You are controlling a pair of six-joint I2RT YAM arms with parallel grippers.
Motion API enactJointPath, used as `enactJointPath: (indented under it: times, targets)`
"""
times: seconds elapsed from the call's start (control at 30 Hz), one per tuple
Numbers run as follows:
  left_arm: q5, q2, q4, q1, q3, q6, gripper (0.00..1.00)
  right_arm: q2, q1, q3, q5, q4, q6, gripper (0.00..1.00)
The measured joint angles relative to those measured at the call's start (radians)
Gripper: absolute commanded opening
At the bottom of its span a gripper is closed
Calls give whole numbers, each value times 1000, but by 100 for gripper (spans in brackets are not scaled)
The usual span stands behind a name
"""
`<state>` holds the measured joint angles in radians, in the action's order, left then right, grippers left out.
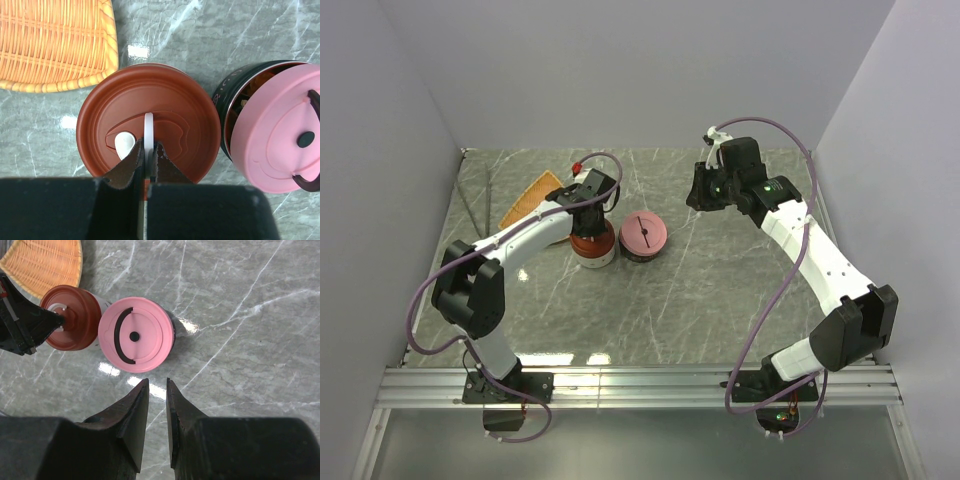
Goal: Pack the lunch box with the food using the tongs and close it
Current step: Put the lid back on the lunch box
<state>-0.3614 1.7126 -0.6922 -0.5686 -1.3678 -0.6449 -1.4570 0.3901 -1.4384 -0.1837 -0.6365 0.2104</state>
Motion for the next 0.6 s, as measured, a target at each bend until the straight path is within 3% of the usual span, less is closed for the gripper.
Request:
enactJointPath:
  times: [0.6]
  targets:
    - [13,13,14,9,8,-6,0,0,0,0,6,0,-1,28]
